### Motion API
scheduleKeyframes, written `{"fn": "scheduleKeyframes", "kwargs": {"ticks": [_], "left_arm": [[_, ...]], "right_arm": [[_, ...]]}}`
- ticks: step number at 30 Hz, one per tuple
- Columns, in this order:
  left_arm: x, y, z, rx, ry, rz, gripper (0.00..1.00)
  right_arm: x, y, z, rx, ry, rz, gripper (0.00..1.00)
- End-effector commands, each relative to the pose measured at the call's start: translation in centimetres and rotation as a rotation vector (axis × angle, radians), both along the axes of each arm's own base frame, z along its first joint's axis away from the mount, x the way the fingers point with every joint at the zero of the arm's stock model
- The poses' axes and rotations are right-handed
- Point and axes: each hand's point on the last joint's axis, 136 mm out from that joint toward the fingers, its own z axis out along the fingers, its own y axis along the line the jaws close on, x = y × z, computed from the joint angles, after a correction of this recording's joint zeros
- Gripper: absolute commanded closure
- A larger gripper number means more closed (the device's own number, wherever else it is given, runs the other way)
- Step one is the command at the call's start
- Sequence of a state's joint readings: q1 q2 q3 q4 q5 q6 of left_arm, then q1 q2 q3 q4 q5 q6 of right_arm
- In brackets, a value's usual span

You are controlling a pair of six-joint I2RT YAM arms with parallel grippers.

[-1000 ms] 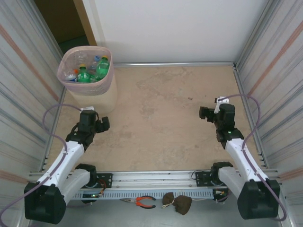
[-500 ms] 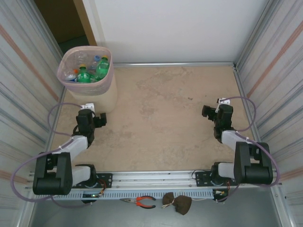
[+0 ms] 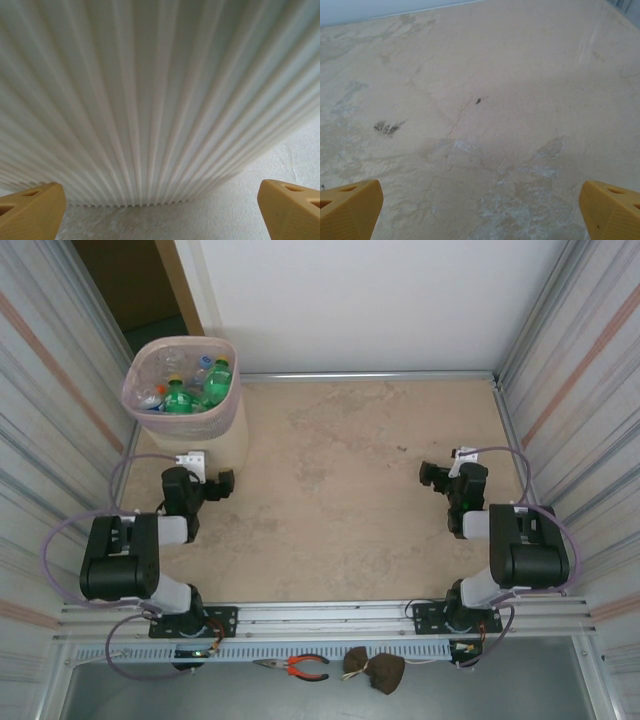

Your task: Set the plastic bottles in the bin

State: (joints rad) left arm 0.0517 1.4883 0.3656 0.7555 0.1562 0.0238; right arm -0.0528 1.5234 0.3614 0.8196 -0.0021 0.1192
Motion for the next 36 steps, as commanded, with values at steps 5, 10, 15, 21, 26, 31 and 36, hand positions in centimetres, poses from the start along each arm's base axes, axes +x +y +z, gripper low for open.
{"fn": "scheduleKeyframes", "kwargs": {"ticks": [5, 10, 15, 21, 26, 31, 36], "left_arm": [[1.2, -1.7, 1.9, 0.009, -0.087, -0.114, 0.01], [1.3, -1.7, 1.9, 0.010, -0.083, -0.115, 0.01], [1.1, -2.3, 1.9, 0.010, -0.084, -0.155, 0.01], [1.4, -2.3, 1.7, 0.032, -0.074, -0.141, 0.01], [1.8, -1.1, 1.5, 0.090, -0.054, -0.012, 0.01], [1.7, -1.2, 1.6, 0.095, -0.060, -0.010, 0.01], [1.7, -1.1, 1.6, 0.094, -0.060, -0.009, 0.02]], "right_arm": [[1.0, 1.1, 0.7, -0.019, -0.022, 0.082, 0.01], [1.0, 1.1, 0.7, -0.014, -0.020, 0.084, 0.01], [1.1, 1.0, 0.7, -0.009, -0.016, 0.083, 0.01], [1.2, 0.7, 0.6, 0.000, -0.011, 0.067, 0.01], [1.1, 0.7, 0.6, -0.006, -0.013, 0.066, 0.01], [1.1, 0.7, 0.7, -0.006, -0.014, 0.066, 0.01], [1.1, 0.7, 0.7, -0.007, -0.014, 0.065, 0.01]]}}
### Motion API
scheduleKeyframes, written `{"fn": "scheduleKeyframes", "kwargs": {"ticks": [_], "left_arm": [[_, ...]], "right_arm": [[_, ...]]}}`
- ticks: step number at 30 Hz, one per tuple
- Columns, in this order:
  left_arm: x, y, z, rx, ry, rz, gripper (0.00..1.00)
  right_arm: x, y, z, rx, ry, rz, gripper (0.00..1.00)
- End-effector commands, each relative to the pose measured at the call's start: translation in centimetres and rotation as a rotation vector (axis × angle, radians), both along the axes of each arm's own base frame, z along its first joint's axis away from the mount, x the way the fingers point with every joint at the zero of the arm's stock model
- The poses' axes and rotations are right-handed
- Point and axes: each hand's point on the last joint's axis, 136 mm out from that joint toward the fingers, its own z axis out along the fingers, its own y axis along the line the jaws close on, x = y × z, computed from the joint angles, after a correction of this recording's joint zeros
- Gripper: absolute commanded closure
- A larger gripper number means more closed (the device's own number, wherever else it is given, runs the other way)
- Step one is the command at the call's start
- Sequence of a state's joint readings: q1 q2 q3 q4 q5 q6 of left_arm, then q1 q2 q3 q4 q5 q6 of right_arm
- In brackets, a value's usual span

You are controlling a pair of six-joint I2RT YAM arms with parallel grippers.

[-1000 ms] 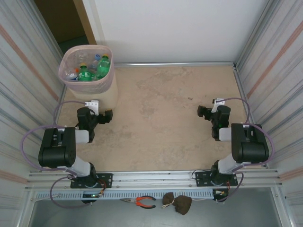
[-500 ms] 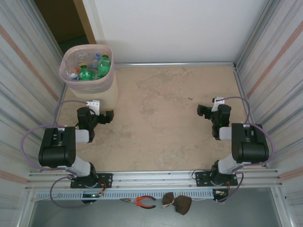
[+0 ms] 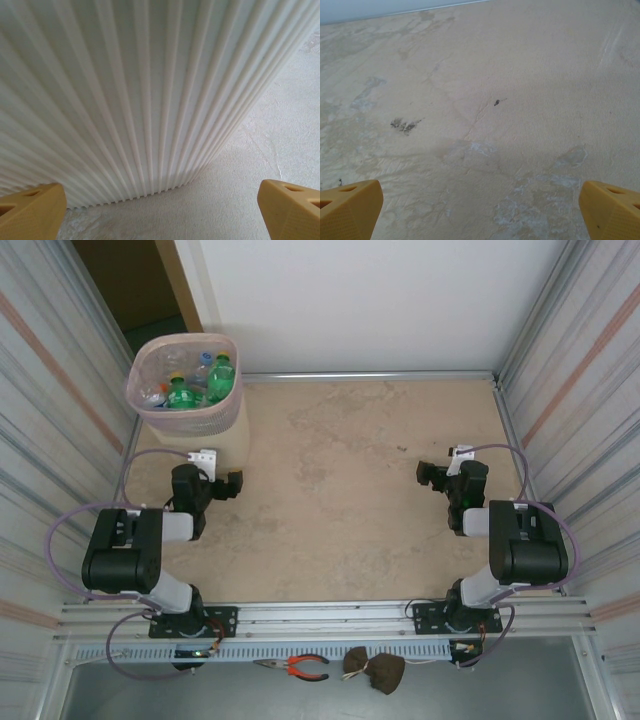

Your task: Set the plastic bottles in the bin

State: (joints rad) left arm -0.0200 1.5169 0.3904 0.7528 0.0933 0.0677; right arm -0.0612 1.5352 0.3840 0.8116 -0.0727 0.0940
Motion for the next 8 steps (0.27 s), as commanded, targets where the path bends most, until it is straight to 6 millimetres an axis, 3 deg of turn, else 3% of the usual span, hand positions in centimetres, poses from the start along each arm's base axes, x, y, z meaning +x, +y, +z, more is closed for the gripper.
{"fn": "scheduleKeyframes", "kwargs": {"ticks": [1, 8], "left_arm": [[1.07, 0.54, 1.77, 0.026, -0.063, 0.024, 0.01], [1.07, 0.54, 1.82, 0.027, -0.064, 0.025, 0.01]], "right_arm": [[0.57, -0.13, 0.31, -0.013, -0.006, 0.000, 0.01], [0.56, -0.19, 0.44, -0.009, -0.011, -0.001, 0.01]]}}
